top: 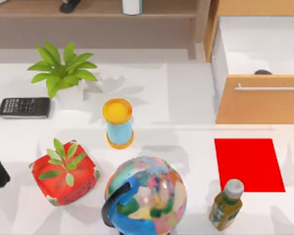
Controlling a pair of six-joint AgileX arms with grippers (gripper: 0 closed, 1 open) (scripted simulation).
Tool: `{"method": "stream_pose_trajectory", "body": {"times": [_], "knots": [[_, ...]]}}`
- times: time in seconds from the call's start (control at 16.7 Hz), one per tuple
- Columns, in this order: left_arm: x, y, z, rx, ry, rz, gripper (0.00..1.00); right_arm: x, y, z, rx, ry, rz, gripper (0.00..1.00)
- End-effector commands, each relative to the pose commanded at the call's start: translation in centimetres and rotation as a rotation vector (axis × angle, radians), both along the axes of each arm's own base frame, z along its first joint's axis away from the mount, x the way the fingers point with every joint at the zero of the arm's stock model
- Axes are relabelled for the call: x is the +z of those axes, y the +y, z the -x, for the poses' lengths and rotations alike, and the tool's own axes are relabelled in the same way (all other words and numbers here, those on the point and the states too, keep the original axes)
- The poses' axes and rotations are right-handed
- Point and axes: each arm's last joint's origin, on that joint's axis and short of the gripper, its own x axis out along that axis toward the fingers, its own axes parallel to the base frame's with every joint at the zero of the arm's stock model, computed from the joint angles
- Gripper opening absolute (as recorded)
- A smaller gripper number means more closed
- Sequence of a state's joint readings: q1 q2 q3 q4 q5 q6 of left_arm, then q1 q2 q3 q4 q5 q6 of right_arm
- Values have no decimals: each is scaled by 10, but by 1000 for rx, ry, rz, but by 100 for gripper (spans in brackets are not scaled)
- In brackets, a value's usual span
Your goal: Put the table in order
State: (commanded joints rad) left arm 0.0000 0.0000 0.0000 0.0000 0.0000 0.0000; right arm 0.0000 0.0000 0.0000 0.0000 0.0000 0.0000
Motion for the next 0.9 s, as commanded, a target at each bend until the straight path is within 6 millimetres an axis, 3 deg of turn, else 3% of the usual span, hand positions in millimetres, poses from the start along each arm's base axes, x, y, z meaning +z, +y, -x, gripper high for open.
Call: {"method": "stream_pose_trajectory", "body": {"times": [0.3,0.54,0.72,0.9], "knots": [[0,0,0,0,0,0,100,10,0,-1,2,40,-9,100],[0,0,0,0,0,0,100,50,2,-10,9,177,-36,100],[0,0,0,0,0,0,100,93,5,-36,12,331,-60,100],[0,0,0,0,0,0,100,128,11,-85,9,528,-82,100]]}}
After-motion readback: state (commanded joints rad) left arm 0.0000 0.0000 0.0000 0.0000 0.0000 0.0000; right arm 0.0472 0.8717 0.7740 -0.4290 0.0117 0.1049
